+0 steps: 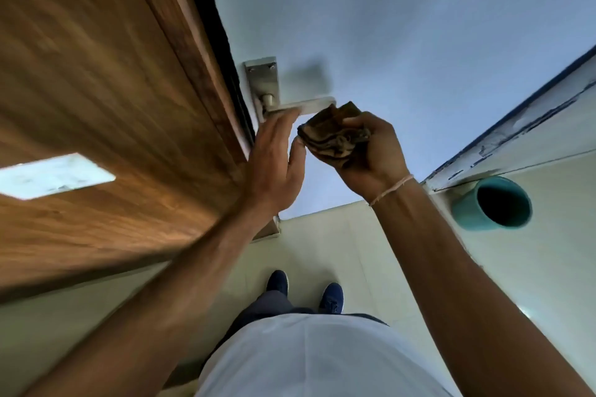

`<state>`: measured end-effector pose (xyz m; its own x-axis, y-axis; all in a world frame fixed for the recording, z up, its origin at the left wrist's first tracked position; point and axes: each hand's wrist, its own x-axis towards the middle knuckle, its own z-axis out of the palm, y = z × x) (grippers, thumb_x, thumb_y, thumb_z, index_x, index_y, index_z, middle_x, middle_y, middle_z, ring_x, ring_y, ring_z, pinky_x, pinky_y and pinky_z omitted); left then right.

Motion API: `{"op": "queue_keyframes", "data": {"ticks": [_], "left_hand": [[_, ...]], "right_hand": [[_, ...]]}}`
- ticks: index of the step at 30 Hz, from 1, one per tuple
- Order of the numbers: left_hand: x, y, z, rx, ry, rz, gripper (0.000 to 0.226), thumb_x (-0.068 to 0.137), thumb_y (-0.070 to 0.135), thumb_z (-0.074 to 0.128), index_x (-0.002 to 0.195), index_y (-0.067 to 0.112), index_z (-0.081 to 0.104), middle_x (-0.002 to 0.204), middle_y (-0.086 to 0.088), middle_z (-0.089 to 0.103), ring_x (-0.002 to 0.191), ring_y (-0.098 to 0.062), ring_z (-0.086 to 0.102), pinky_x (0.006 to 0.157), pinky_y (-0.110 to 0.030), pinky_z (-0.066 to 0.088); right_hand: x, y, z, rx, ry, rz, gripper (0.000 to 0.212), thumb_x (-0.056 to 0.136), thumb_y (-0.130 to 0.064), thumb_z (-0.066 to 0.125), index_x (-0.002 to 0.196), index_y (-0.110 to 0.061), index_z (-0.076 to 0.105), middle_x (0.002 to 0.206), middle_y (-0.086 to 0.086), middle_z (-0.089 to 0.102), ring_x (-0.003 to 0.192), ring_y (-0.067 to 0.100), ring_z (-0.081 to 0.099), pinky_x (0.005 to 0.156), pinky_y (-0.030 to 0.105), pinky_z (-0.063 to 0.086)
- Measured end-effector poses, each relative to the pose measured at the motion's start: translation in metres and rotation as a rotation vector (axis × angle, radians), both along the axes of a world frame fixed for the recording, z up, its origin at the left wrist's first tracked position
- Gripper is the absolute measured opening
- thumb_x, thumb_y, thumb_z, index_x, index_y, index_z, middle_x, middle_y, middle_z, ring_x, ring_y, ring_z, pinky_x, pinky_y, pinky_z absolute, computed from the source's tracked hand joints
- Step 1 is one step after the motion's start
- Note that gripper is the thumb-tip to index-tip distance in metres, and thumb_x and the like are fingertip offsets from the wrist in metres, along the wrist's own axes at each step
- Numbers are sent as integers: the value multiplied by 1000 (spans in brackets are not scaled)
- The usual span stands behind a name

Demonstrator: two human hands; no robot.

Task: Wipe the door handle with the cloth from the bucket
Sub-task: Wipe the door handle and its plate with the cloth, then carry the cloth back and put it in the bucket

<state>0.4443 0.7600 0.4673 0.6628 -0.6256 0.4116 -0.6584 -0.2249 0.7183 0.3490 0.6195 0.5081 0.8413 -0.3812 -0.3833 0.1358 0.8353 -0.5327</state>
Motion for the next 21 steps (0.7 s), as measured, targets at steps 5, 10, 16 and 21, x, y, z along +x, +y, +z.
{"op": "queue_keyframes", "data": {"ticks": [5, 10, 16, 21], "left_hand": [[2, -39, 31, -116, 948, -106, 37, 110, 24, 41, 99, 15, 74, 90, 3, 78, 88, -11, 72, 83, -39, 58], [-6, -75, 38, 137, 1056, -364, 27, 104, 34, 68, 106, 8, 75, 92, -1, 77, 87, -16, 72, 83, -40, 58], [-55, -137, 41, 304, 951, -530, 9, 101, 19, 74, 102, 13, 80, 93, -2, 78, 84, -17, 73, 77, -36, 62], [-114, -195, 33, 367, 1044, -590, 17, 104, 19, 70, 112, 5, 77, 93, -4, 75, 78, -20, 70, 64, -29, 58]], "right_hand": [[-17, -5, 3, -70, 64, -142, 39, 90, -14, 42, 124, -6, 58, 149, 35, 53, 136, 58, 52, 113, 78, 36], [-65, -19, 2, -140, 215, -372, 32, 96, -25, 49, 119, -9, 63, 116, 19, 70, 123, 47, 67, 109, 57, 52], [-147, -38, -7, -193, 390, -468, 32, 94, -14, 58, 122, -1, 65, 98, 18, 75, 80, 34, 71, 58, 29, 53], [-227, -73, -21, -70, 300, -601, 34, 99, -13, 52, 128, -14, 70, 121, 13, 75, 109, 36, 70, 84, 37, 54]]}}
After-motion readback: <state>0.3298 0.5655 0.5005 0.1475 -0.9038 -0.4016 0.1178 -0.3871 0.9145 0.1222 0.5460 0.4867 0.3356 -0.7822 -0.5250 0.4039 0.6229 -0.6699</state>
